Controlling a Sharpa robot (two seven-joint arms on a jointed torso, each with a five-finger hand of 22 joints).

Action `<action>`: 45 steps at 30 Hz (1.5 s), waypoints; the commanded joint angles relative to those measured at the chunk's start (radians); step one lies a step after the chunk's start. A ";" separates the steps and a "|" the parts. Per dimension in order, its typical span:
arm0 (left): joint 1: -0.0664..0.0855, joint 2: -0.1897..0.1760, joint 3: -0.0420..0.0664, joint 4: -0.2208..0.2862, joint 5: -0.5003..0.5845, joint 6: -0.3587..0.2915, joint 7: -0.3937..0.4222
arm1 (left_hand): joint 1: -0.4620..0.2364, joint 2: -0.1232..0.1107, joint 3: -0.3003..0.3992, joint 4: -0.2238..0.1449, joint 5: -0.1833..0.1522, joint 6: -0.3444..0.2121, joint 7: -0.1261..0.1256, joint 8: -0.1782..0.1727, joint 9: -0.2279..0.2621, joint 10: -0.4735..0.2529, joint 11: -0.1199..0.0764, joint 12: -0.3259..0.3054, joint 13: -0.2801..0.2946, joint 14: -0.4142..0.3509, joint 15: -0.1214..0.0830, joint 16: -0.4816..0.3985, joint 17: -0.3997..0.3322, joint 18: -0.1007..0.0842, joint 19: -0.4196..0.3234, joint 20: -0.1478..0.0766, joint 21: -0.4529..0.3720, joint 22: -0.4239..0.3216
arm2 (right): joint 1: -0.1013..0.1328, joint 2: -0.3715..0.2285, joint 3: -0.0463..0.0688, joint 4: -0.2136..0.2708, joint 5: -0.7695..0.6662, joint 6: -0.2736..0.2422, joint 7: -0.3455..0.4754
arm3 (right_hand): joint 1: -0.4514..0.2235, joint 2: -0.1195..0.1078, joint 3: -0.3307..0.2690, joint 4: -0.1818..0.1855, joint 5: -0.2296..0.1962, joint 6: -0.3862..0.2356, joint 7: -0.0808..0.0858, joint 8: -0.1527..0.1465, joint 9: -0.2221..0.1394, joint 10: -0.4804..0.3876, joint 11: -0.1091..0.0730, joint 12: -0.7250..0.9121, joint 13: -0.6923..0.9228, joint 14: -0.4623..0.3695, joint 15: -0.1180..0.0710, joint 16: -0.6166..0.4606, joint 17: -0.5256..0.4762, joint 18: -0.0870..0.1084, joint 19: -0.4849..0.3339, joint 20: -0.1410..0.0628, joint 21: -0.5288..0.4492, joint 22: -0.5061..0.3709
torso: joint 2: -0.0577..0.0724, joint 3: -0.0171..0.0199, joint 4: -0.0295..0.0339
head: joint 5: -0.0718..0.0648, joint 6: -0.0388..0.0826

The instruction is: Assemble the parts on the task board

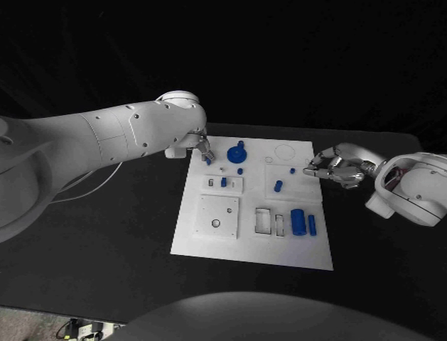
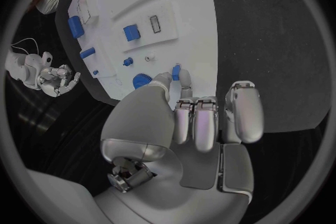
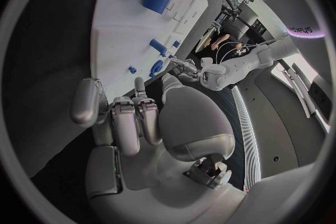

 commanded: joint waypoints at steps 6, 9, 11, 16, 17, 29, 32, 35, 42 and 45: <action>-0.003 0.005 0.001 -0.004 0.016 0.000 0.017 | 0.064 -0.020 0.060 -0.006 0.021 -0.015 -0.002 0.007 0.016 0.104 -0.007 0.002 0.263 0.104 -0.004 0.002 0.263 0.013 -0.007 -0.005 -0.006 0.195 | -0.001 -0.001 0.000 0.002 -0.005 0.016 -0.003 | 0.000 0.005 0.001 0.002 0.004 -0.003 -0.002 -0.005 -0.001 0.104 0.001 0.004 0.263 0.106 0.006 0.003 0.263 0.013 -0.009 -0.001 -0.004 0.141 | 0.000 -0.0001 -0.0001 | -0.001 0.000; -0.005 0.005 0.001 -0.004 0.016 0.001 0.020 | 0.092 -0.032 0.097 -0.013 0.022 -0.017 -0.004 0.008 0.021 0.104 -0.009 0.002 0.263 0.104 -0.006 0.002 0.263 0.012 -0.007 -0.007 -0.005 0.195 | -0.001 -0.002 0.000 0.002 -0.005 0.016 -0.003 | 0.000 0.005 0.001 0.002 0.004 -0.003 -0.002 -0.005 -0.001 0.104 0.001 0.004 0.263 0.106 0.006 0.003 0.263 0.013 -0.009 -0.001 -0.004 0.141 | 0.000 -0.0001 -0.0003 | 0.000 0.000; -0.006 0.006 0.001 -0.004 0.015 0.000 0.020 | 0.111 -0.042 0.126 -0.020 0.021 -0.016 -0.005 0.010 0.024 0.104 -0.010 0.002 0.263 0.104 -0.007 0.002 0.263 0.012 -0.007 -0.009 -0.005 0.195 | -0.001 -0.003 0.000 0.002 -0.005 0.016 -0.004 | 0.000 0.005 0.001 0.002 0.004 -0.003 -0.002 -0.005 -0.001 0.104 0.001 0.004 0.263 0.106 0.006 0.003 0.263 0.013 -0.009 -0.001 -0.004 0.141 | 0.000 -0.0001 -0.0002 | 0.000 0.000; -0.008 0.007 0.001 -0.004 0.015 -0.003 0.015 | 0.136 -0.071 0.198 -0.030 0.019 -0.016 -0.005 0.013 0.032 0.104 -0.012 0.002 0.263 0.104 -0.008 0.002 0.263 0.012 -0.006 -0.010 -0.003 0.196 | -0.001 -0.003 0.000 0.003 -0.005 0.015 -0.004 | 0.000 0.005 0.001 0.002 0.004 -0.003 -0.002 -0.005 -0.001 0.104 0.001 0.004 0.263 0.106 0.006 0.003 0.263 0.013 -0.010 -0.001 -0.006 0.141 | 0.000 0.0001 0.0003 | 0.001 0.000; -0.008 0.007 0.001 -0.004 0.015 -0.004 0.014 | 0.138 -0.077 0.209 -0.032 0.017 -0.015 -0.005 0.015 0.034 0.104 -0.012 0.002 0.263 0.104 -0.009 0.002 0.263 0.012 -0.005 -0.010 -0.003 0.196 | -0.001 -0.002 0.000 0.003 -0.005 0.015 -0.005 | 0.000 0.005 0.001 0.002 0.004 -0.003 -0.002 -0.005 -0.001 0.104 0.001 0.004 0.263 0.106 0.006 0.003 0.263 0.013 -0.010 -0.001 -0.006 0.141 | 0.000 -0.0001 0.0003 | 0.001 0.000; 0.003 -0.040 0.001 0.080 -0.070 0.007 -0.007 | 0.129 -0.106 0.272 -0.030 0.001 -0.011 -0.006 0.025 0.046 0.104 -0.013 0.002 0.263 0.104 -0.010 0.002 0.263 0.012 -0.004 -0.012 -0.002 0.196 | -0.002 -0.006 0.000 0.002 -0.005 0.007 -0.004 | 0.000 0.005 0.001 0.003 0.004 -0.003 -0.002 -0.005 -0.001 0.104 0.001 0.004 0.263 0.106 0.006 0.003 0.263 0.014 -0.013 -0.001 -0.010 0.139 | -0.002 0.0009 0.0004 | -0.001 0.000; 0.018 -0.065 0.001 0.130 -0.099 0.025 -0.014 | 0.124 -0.111 0.290 -0.030 -0.003 -0.006 -0.007 0.030 0.050 0.104 -0.014 0.002 0.263 0.104 -0.011 0.002 0.263 0.011 -0.003 -0.012 -0.001 0.196 | -0.002 -0.006 0.000 0.000 -0.005 0.006 -0.005 | 0.000 0.005 0.001 0.003 0.004 -0.003 -0.002 -0.005 -0.001 0.104 0.001 0.004 0.263 0.106 0.006 0.003 0.263 0.014 -0.013 -0.001 -0.010 0.139 | -0.002 0.0009 0.0006 | 0.001 0.000; 0.030 -0.086 0.000 0.174 -0.111 0.041 -0.020 | 0.122 -0.113 0.297 -0.031 -0.004 -0.004 -0.008 0.032 0.051 0.104 -0.015 0.002 0.263 0.104 -0.012 0.002 0.263 0.011 -0.003 -0.013 -0.001 0.196 | -0.002 -0.005 0.000 -0.001 -0.005 0.005 -0.005 | 0.000 0.005 0.001 0.003 0.004 -0.003 -0.002 -0.005 -0.001 0.104 0.001 0.004 0.263 0.106 0.006 0.003 0.263 0.014 -0.013 -0.001 -0.010 0.139 | -0.003 0.0018 0.0004 | 0.004 0.000; 0.045 -0.128 -0.002 0.281 -0.110 0.063 -0.029 | 0.114 -0.112 0.311 -0.029 -0.006 -0.003 -0.007 0.034 0.053 0.104 -0.015 0.002 0.263 0.104 -0.012 0.002 0.263 0.012 -0.003 -0.014 -0.003 0.195 | -0.003 -0.001 0.000 -0.004 -0.005 0.005 -0.006 | 0.000 0.005 0.001 0.003 0.004 -0.003 -0.002 -0.005 -0.001 0.104 0.001 0.004 0.263 0.106 0.006 0.003 0.263 0.014 -0.013 -0.001 -0.010 0.139 | -0.001 0.0000 -0.0002 | 0.004 0.000; 0.046 -0.140 -0.003 0.309 -0.109 0.062 -0.031 | 0.113 -0.112 0.313 -0.029 -0.006 -0.003 -0.007 0.034 0.053 0.104 -0.015 0.002 0.263 0.104 -0.012 0.002 0.263 0.012 -0.003 -0.014 -0.003 0.195 | -0.004 -0.001 0.000 -0.005 -0.005 0.006 -0.006 | -0.001 0.006 0.001 0.003 0.004 -0.003 -0.002 -0.005 -0.001 0.104 0.001 0.004 0.263 0.106 0.006 0.003 0.263 0.015 -0.014 -0.001 -0.011 0.139 | -0.002 0.0000 0.0003 | 0.006 0.000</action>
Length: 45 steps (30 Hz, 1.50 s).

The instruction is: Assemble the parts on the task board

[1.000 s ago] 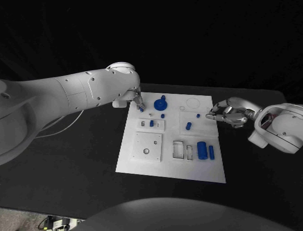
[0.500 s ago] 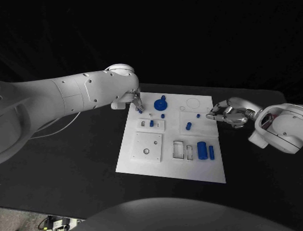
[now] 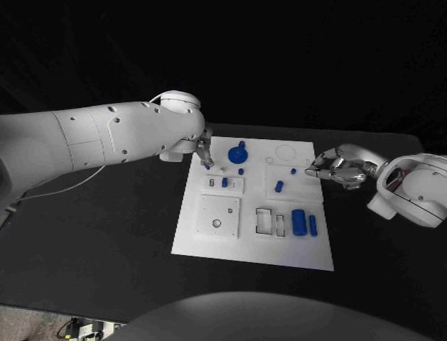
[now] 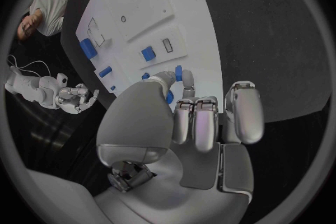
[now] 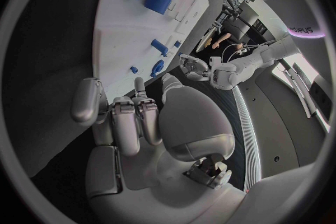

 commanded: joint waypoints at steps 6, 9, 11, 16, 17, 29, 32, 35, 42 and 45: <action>0.003 -0.025 -0.002 0.065 -0.019 0.019 -0.015 | -0.006 0.000 0.013 0.001 -0.003 0.010 -0.008 0.003 0.002 0.104 -0.008 0.002 0.263 0.104 -0.005 0.002 0.263 0.012 -0.005 -0.007 -0.006 0.195 | -0.002 0.001 0.000 -0.001 -0.005 0.006 -0.004 | -0.001 0.006 0.001 0.003 0.004 -0.003 -0.002 -0.005 -0.002 0.104 0.001 0.004 0.263 0.106 0.006 0.003 0.263 0.015 -0.007 -0.001 -0.006 0.138 | 0.002 -0.0009 0.0004 | 0.002 0.000; 0.001 -0.026 -0.003 0.072 -0.020 0.006 -0.016 | -0.007 0.001 0.016 0.000 -0.002 0.010 -0.008 0.004 0.002 0.104 -0.008 0.002 0.263 0.104 -0.005 0.002 0.263 0.012 -0.004 -0.007 -0.005 0.195 | -0.002 0.001 0.000 -0.002 -0.005 0.005 -0.005 | -0.001 0.006 0.001 0.003 0.004 -0.003 -0.002 -0.005 -0.002 0.104 0.001 0.004 0.263 0.106 0.006 0.003 0.263 0.015 -0.007 -0.001 -0.006 0.138 | 0.003 -0.0010 0.0004 | 0.004 0.000; -0.003 -0.027 -0.003 0.076 -0.022 -0.009 -0.017 | -0.008 0.001 0.019 0.000 -0.001 0.010 -0.008 0.004 0.003 0.104 -0.008 0.002 0.263 0.104 -0.005 0.002 0.263 0.012 -0.005 -0.007 -0.006 0.195 | -0.002 0.002 0.000 -0.002 -0.005 0.003 -0.004 | -0.002 0.006 0.001 0.003 0.004 -0.003 -0.002 -0.006 -0.002 0.104 0.001 0.004 0.263 0.106 0.006 0.003 0.263 0.015 -0.008 -0.001 -0.008 0.138 | 0.003 -0.0014 -0.0001 | 0.005 0.000; -0.011 -0.027 -0.003 0.080 -0.027 -0.032 -0.018 | -0.012 0.001 0.025 0.000 0.001 0.013 -0.008 0.006 0.004 0.104 -0.008 0.002 0.263 0.104 -0.006 0.002 0.263 0.012 -0.003 -0.007 -0.004 0.195 | -0.002 0.003 0.000 0.000 -0.005 0.002 -0.005 | -0.002 0.006 0.000 0.003 0.004 -0.004 -0.002 -0.006 -0.002 0.104 0.001 0.004 0.263 0.106 0.006 0.003 0.263 0.015 -0.008 -0.001 -0.008 0.138 | 0.002 -0.0013 0.0000 | 0.004 0.000; -0.013 -0.027 -0.004 0.081 -0.027 -0.035 -0.018 | -0.015 0.001 0.027 0.000 0.001 0.014 -0.008 0.007 0.004 0.104 -0.008 0.002 0.263 0.104 -0.006 0.002 0.263 0.012 -0.003 -0.007 -0.005 0.195 | -0.002 0.002 0.000 0.000 -0.005 0.002 -0.005 | -0.002 0.006 0.000 0.003 0.004 -0.004 -0.002 -0.006 -0.002 0.104 0.001 0.004 0.263 0.106 0.006 0.003 0.263 0.015 -0.008 -0.001 -0.008 0.138 | 0.002 -0.0012 -0.0005 | 0.005 0.000; -0.025 -0.035 -0.004 0.093 -0.026 -0.040 -0.020 | -0.035 -0.002 0.037 0.004 -0.004 0.016 -0.008 0.009 0.006 0.104 -0.008 0.002 0.263 0.104 -0.006 0.002 0.263 0.013 -0.007 -0.007 -0.013 0.193 | -0.002 0.001 0.000 0.001 -0.005 0.001 -0.008 | -0.002 0.005 0.000 0.003 0.004 -0.006 -0.002 -0.007 -0.002 0.104 0.000 0.004 0.263 0.106 0.006 0.003 0.263 0.015 -0.009 -0.001 -0.010 0.137 | 0.002 -0.0008 -0.0003 | 0.007 0.000; -0.029 -0.038 -0.004 0.096 -0.025 -0.042 -0.020 | -0.040 -0.002 0.039 0.005 -0.005 0.017 -0.008 0.009 0.006 0.104 -0.008 0.002 0.263 0.104 -0.006 0.002 0.263 0.014 -0.008 -0.007 -0.015 0.192 | -0.002 0.001 0.000 0.002 -0.005 0.002 -0.008 | -0.002 0.005 0.000 0.003 0.004 -0.006 -0.002 -0.007 -0.003 0.104 0.000 0.004 0.263 0.106 0.006 0.003 0.263 0.015 -0.009 -0.001 -0.010 0.137 | 0.002 -0.0008 0.0001 | 0.007 0.000; -0.031 -0.039 -0.004 0.098 -0.024 -0.042 -0.021 | -0.046 -0.001 0.042 0.006 -0.007 0.018 -0.009 0.009 0.006 0.104 -0.008 0.002 0.263 0.104 -0.006 0.002 0.263 0.014 -0.009 -0.007 -0.017 0.192 | -0.002 0.001 0.000 0.001 -0.005 0.002 -0.009 | -0.002 0.005 0.000 0.003 0.004 -0.006 -0.002 -0.007 -0.003 0.104 0.000 0.004 0.263 0.106 0.006 0.003 0.263 0.015 -0.009 -0.001 -0.010 0.137 | 0.002 -0.0015 -0.0004 | 0.009 0.000; -0.033 -0.038 -0.004 0.095 0.017 -0.040 -0.022 | -0.056 -0.002 0.044 0.008 -0.010 0.020 -0.009 0.009 0.006 0.104 -0.008 0.002 0.263 0.104 -0.006 0.002 0.263 0.015 -0.011 -0.007 -0.021 0.190 | -0.003 0.002 0.000 0.001 -0.005 0.002 -0.009 | -0.002 0.005 0.000 0.003 0.004 -0.006 -0.002 -0.007 -0.003 0.104 0.000 0.004 0.263 0.106 0.006 0.003 0.263 0.015 -0.009 -0.001 -0.010 0.137 | 0.002 -0.0007 -0.0005 | 0.010 0.000; -0.033 -0.037 -0.004 0.093 0.026 -0.034 -0.023 | -0.056 -0.002 0.045 0.008 -0.010 0.020 -0.009 0.009 0.006 0.104 -0.008 0.002 0.263 0.104 -0.006 0.002 0.263 0.015 -0.012 -0.007 -0.023 0.190 | -0.003 0.002 0.000 0.001 -0.005 0.002 -0.009 | -0.001 0.005 0.000 0.002 0.005 -0.007 -0.002 -0.008 -0.003 0.104 0.000 0.004 0.263 0.106 0.006 0.003 0.263 0.016 -0.010 -0.001 -0.011 0.137 | 0.002 -0.0004 -0.0007 | 0.010 0.000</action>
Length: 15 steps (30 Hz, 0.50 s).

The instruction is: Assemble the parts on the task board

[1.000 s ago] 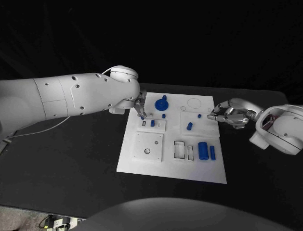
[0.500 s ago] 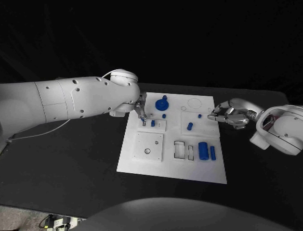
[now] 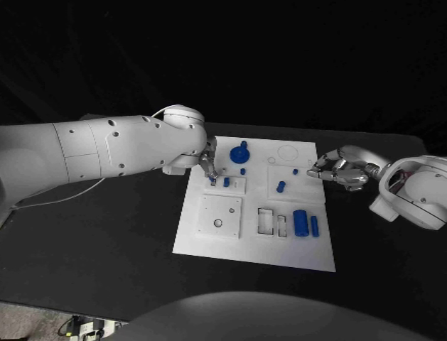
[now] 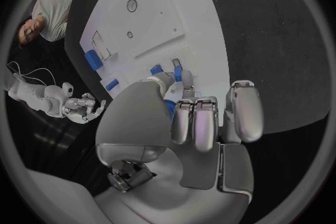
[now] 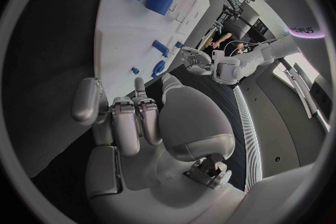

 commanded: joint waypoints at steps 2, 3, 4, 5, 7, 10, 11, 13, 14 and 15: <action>-0.001 0.003 0.000 0.000 0.033 0.008 -0.005 | -0.013 0.001 0.005 0.002 0.000 0.017 -0.012 0.005 0.001 0.104 -0.008 0.002 0.263 0.104 -0.006 0.002 0.263 0.016 -0.005 0.000 -0.008 0.190 | -0.001 0.001 0.000 0.001 -0.005 0.003 -0.002 | -0.001 0.005 0.000 0.002 0.005 -0.007 -0.002 -0.004 -0.002 0.104 0.000 0.004 0.263 0.106 0.006 0.003 0.263 0.016 -0.006 0.002 -0.006 0.138 | 0.000 0.0005 -0.0006 | 0.000 0.000; -0.001 0.003 0.000 -0.001 0.031 0.009 -0.006 | -0.014 0.001 0.006 0.002 -0.001 0.017 -0.012 0.005 0.001 0.104 -0.008 0.002 0.263 0.104 -0.006 0.002 0.263 0.016 -0.005 0.000 -0.008 0.190 | -0.001 0.001 0.000 0.001 -0.005 0.003 -0.002 | -0.001 0.005 0.000 0.002 0.005 -0.007 -0.002 -0.004 -0.002 0.104 0.000 0.004 0.263 0.106 0.006 0.003 0.263 0.016 -0.006 0.002 -0.006 0.138 | 0.000 0.0006 -0.0007 | 0.000 0.000; -0.001 0.004 0.000 -0.001 0.027 0.010 -0.006 | -0.014 0.002 0.006 0.002 -0.001 0.017 -0.012 0.005 0.001 0.104 -0.008 0.002 0.263 0.104 -0.006 0.002 0.263 0.016 -0.005 0.000 -0.009 0.189 | -0.001 0.001 0.000 0.001 -0.005 0.003 -0.002 | -0.001 0.005 0.000 0.002 0.005 -0.007 -0.002 -0.004 -0.002 0.104 0.000 0.004 0.263 0.106 0.006 0.003 0.263 0.016 -0.006 0.002 -0.006 0.138 | 0.000 0.0003 -0.0008 | 0.000 0.000; -0.001 0.004 0.000 -0.001 0.023 0.011 -0.006 | -0.015 0.002 0.006 0.002 -0.001 0.017 -0.012 0.005 0.001 0.104 -0.008 0.002 0.263 0.104 -0.006 0.002 0.263 0.016 -0.006 0.000 -0.010 0.189 | -0.001 0.001 0.000 0.001 -0.005 0.003 -0.002 | -0.001 0.005 0.000 0.002 0.005 -0.007 -0.002 -0.004 -0.002 0.104 0.000 0.004 0.263 0.106 0.006 0.003 0.263 0.016 -0.006 0.002 -0.006 0.138 | 0.000 0.0003 -0.0006 | 0.000 0.000; -0.001 0.003 0.000 0.000 0.014 0.013 -0.006 | -0.016 0.002 0.007 0.002 -0.001 0.017 -0.012 0.005 0.000 0.104 -0.008 0.002 0.263 0.104 -0.006 0.002 0.263 0.016 -0.006 0.000 -0.011 0.189 | -0.001 0.001 0.000 0.001 -0.005 0.003 -0.002 | -0.001 0.005 0.000 0.002 0.005 -0.007 -0.002 -0.004 -0.002 0.104 0.000 0.004 0.263 0.106 0.006 0.003 0.263 0.016 -0.006 0.002 -0.006 0.138 | 0.000 0.0003 -0.0006 | 0.001 0.000; -0.002 0.002 0.000 0.002 0.005 0.015 -0.007 | -0.018 0.003 0.008 0.002 -0.001 0.017 -0.012 0.005 0.000 0.104 -0.008 0.002 0.263 0.104 -0.006 0.002 0.263 0.016 -0.006 0.000 -0.010 0.189 | -0.001 0.001 0.000 0.001 -0.005 0.003 -0.002 | -0.001 0.005 0.000 0.002 0.005 -0.007 -0.002 -0.004 -0.002 0.104 0.000 0.004 0.263 0.106 0.006 0.003 0.263 0.016 -0.006 0.002 -0.006 0.138 | 0.000 0.0000 -0.0006 | -0.001 0.000; -0.002 0.002 0.000 0.003 0.000 0.017 -0.007 | -0.018 0.003 0.008 0.002 -0.001 0.018 -0.012 0.005 0.000 0.104 -0.008 0.002 0.263 0.104 -0.006 0.002 0.263 0.016 -0.006 0.000 -0.010 0.189 | -0.001 0.001 0.000 0.001 -0.005 0.004 -0.002 | -0.001 0.005 0.000 0.002 0.005 -0.007 -0.002 -0.004 -0.002 0.104 0.000 0.004 0.263 0.106 0.006 0.003 0.263 0.016 -0.006 0.002 -0.006 0.138 | 0.000 -0.0001 -0.0004 | -0.002 0.000; -0.002 0.002 0.000 0.003 -0.009 0.023 -0.008 | -0.019 0.004 0.009 0.002 -0.002 0.019 -0.012 0.005 0.000 0.104 -0.008 0.002 0.263 0.104 -0.006 0.002 0.263 0.016 -0.006 0.000 -0.011 0.189 | -0.001 0.001 0.000 0.000 -0.005 0.004 -0.002 | -0.001 0.005 0.000 0.002 0.005 -0.007 -0.002 -0.004 -0.002 0.104 0.000 0.004 0.263 0.106 0.006 0.003 0.263 0.016 -0.006 0.002 -0.006 0.138 | 0.000 -0.0001 0.0000 | 0.000 0.000; -0.003 0.002 0.000 0.003 -0.012 0.025 -0.009 | -0.020 0.005 0.010 0.002 -0.002 0.020 -0.013 0.005 0.000 0.104 -0.008 0.002 0.263 0.104 -0.006 0.002 0.263 0.016 -0.007 0.000 -0.011 0.189 | -0.001 0.001 0.000 0.000 -0.005 0.004 -0.002 | -0.001 0.005 0.000 0.002 0.005 -0.007 -0.002 -0.004 -0.002 0.104 0.000 0.004 0.263 0.106 0.006 0.003 0.263 0.016 -0.006 0.002 -0.006 0.138 | 0.000 0.0001 0.0000 | 0.002 0.000; -0.003 0.002 0.000 0.002 -0.014 0.028 -0.010 | -0.021 0.005 0.010 0.002 -0.002 0.020 -0.013 0.005 0.000 0.104 -0.008 0.002 0.263 0.104 -0.006 0.002 0.263 0.016 -0.007 0.000 -0.012 0.189 | -0.001 0.001 0.000 0.000 -0.005 0.005 -0.002 | -0.001 0.005 0.000 0.002 0.005 -0.007 -0.002 -0.004 -0.002 0.104 0.000 0.004 0.263 0.106 0.006 0.003 0.263 0.016 -0.006 0.002 -0.006 0.138 | 0.000 0.0002 0.0000 | 0.002 0.000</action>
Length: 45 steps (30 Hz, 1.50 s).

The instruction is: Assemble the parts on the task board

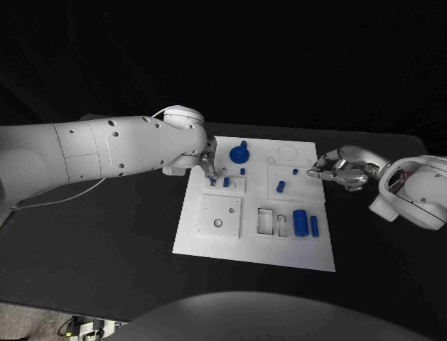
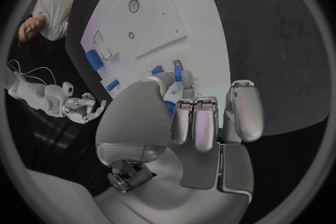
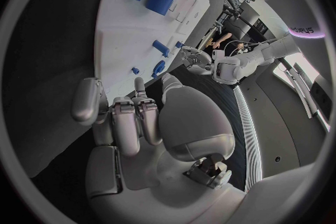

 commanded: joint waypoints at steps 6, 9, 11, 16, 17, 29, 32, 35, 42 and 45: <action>-0.006 0.003 0.000 -0.001 -0.029 0.030 -0.008 | -0.015 0.003 0.011 0.000 0.001 0.023 -0.013 0.005 0.000 0.104 -0.008 0.002 0.263 0.104 -0.006 0.002 0.263 0.017 -0.007 0.000 -0.007 0.188 | -0.001 0.002 0.000 -0.001 -0.009 0.005 -0.001 | -0.001 0.005 0.000 0.002 0.005 -0.007 -0.002 -0.004 -0.001 0.104 0.000 0.004 0.263 0.106 0.006 0.003 0.263 0.016 -0.006 0.002 -0.006 0.138 | 0.000 -0.0003 0.0006 | 0.002 0.000; -0.008 0.003 0.000 0.000 -0.030 0.031 -0.009 | -0.017 0.004 0.012 0.000 0.001 0.024 -0.013 0.005 0.000 0.104 -0.008 0.002 0.263 0.104 -0.006 0.002 0.263 0.017 -0.008 0.000 -0.008 0.188 | -0.001 0.003 0.000 -0.001 -0.014 0.005 0.000 | -0.001 0.005 0.000 0.002 0.005 -0.007 -0.002 -0.004 -0.001 0.104 0.000 0.004 0.263 0.106 0.006 0.003 0.263 0.016 -0.006 0.002 -0.006 0.138 | 0.001 -0.0003 0.0006 | 0.004 0.000; -0.010 0.003 0.000 -0.001 -0.030 0.030 -0.008 | -0.019 0.005 0.013 0.001 0.001 0.025 -0.013 0.005 0.000 0.104 -0.008 0.002 0.263 0.104 -0.006 0.002 0.263 0.017 -0.008 0.000 -0.008 0.188 | -0.001 0.004 0.000 -0.002 -0.016 0.006 0.000 | -0.001 0.005 0.000 0.002 0.005 -0.007 -0.002 -0.004 -0.001 0.104 0.000 0.004 0.263 0.106 0.006 0.003 0.263 0.016 -0.006 0.002 -0.006 0.138 | 0.001 -0.0007 0.0008 | 0.004 0.000; -0.011 0.002 0.000 -0.004 -0.031 0.024 -0.008 | -0.023 0.007 0.014 0.001 0.001 0.026 -0.013 0.005 0.000 0.104 -0.009 0.002 0.263 0.104 -0.006 0.002 0.263 0.018 -0.009 -0.001 -0.012 0.187 | -0.001 0.005 0.000 -0.002 -0.017 0.006 0.000 | -0.001 0.005 0.000 0.002 0.005 -0.007 -0.002 -0.004 -0.001 0.104 0.000 0.004 0.263 0.106 0.006 0.003 0.263 0.016 -0.006 0.002 -0.006 0.138 | 0.001 -0.0001 0.0007 | 0.005 0.000; -0.011 0.002 0.000 -0.004 -0.031 0.024 -0.008 | -0.025 0.007 0.015 0.001 0.001 0.026 -0.013 0.005 -0.001 0.104 -0.009 0.002 0.263 0.104 -0.006 0.002 0.263 0.018 -0.010 -0.001 -0.013 0.187 | -0.001 0.006 0.000 -0.003 -0.017 0.006 -0.001 | -0.001 0.005 0.000 0.002 0.005 -0.007 -0.002 -0.004 -0.001 0.104 0.000 0.004 0.263 0.106 0.006 0.003 0.263 0.016 -0.006 0.002 -0.006 0.138 | 0.001 -0.0003 0.0007 | 0.005 0.000; -0.012 0.002 0.000 -0.001 -0.031 0.019 -0.006 | -0.036 0.008 0.020 0.001 0.000 0.024 -0.012 0.001 -0.003 0.104 -0.008 0.002 0.263 0.104 -0.006 0.002 0.263 0.019 -0.014 0.000 -0.022 0.184 | -0.001 0.011 0.000 -0.006 -0.018 0.008 -0.001 | 0.001 0.005 0.001 0.001 0.006 -0.007 -0.002 -0.004 -0.001 0.104 0.000 0.004 0.263 0.106 0.006 0.003 0.263 0.016 -0.006 0.002 -0.007 0.138 | 0.000 -0.0004 0.0002 | 0.009 0.000; -0.013 0.002 0.000 0.003 -0.030 0.021 -0.006 | -0.038 0.007 0.021 0.000 0.000 0.023 -0.012 -0.001 -0.004 0.104 -0.008 0.002 0.263 0.104 -0.006 0.002 0.263 0.020 -0.015 0.000 -0.024 0.184 | -0.002 0.011 0.000 -0.006 -0.018 0.007 -0.002 | 0.001 0.005 0.001 0.001 0.006 -0.007 -0.002 -0.004 -0.001 0.104 0.000 0.004 0.263 0.106 0.006 0.003 0.263 0.016 -0.006 0.002 -0.007 0.138 | 0.000 -0.0004 0.0001 | 0.010 0.000; -0.013 0.002 0.000 0.007 -0.030 0.022 -0.006 | -0.039 0.007 0.021 -0.001 0.000 0.023 -0.012 -0.001 -0.004 0.104 -0.008 0.002 0.263 0.104 -0.006 0.002 0.263 0.020 -0.016 0.000 -0.026 0.183 | -0.002 0.012 0.000 -0.006 -0.018 0.007 -0.003 | 0.001 0.005 0.001 0.001 0.006 -0.007 -0.002 -0.004 -0.001 0.104 0.000 0.004 0.263 0.106 0.006 0.003 0.263 0.016 -0.006 0.002 -0.007 0.138 | 0.001 0.0000 0.0001 | 0.009 0.000; -0.014 0.004 0.000 0.008 -0.034 0.029 -0.006 | -0.040 0.005 0.024 -0.004 -0.001 0.021 -0.012 -0.004 -0.005 0.104 -0.008 0.002 0.263 0.104 -0.006 0.002 0.263 0.021 -0.018 0.000 -0.029 0.182 | -0.002 0.012 0.000 -0.005 -0.018 0.005 -0.005 | 0.001 0.004 0.001 0.001 0.007 -0.007 -0.002 -0.004 -0.001 0.104 0.000 0.004 0.263 0.106 0.005 0.003 0.263 0.016 -0.007 0.002 -0.008 0.138 | 0.000 -0.0005 -0.0001 | 0.009 0.000; -0.017 0.005 0.000 0.005 -0.039 0.032 -0.006 | -0.041 0.005 0.025 -0.006 -0.001 0.021 -0.012 -0.005 -0.006 0.104 -0.008 0.002 0.263 0.104 -0.006 0.002 0.263 0.021 -0.019 0.000 -0.032 0.181 | -0.002 0.011 0.000 -0.004 -0.018 0.005 -0.006 | 0.001 0.004 0.001 0.001 0.007 -0.007 -0.002 -0.004 -0.001 0.104 0.000 0.004 0.263 0.106 0.005 0.003 0.263 0.016 -0.007 0.002 -0.008 0.138 | 0.001 -0.0003 -0.0002 | 0.006 0.000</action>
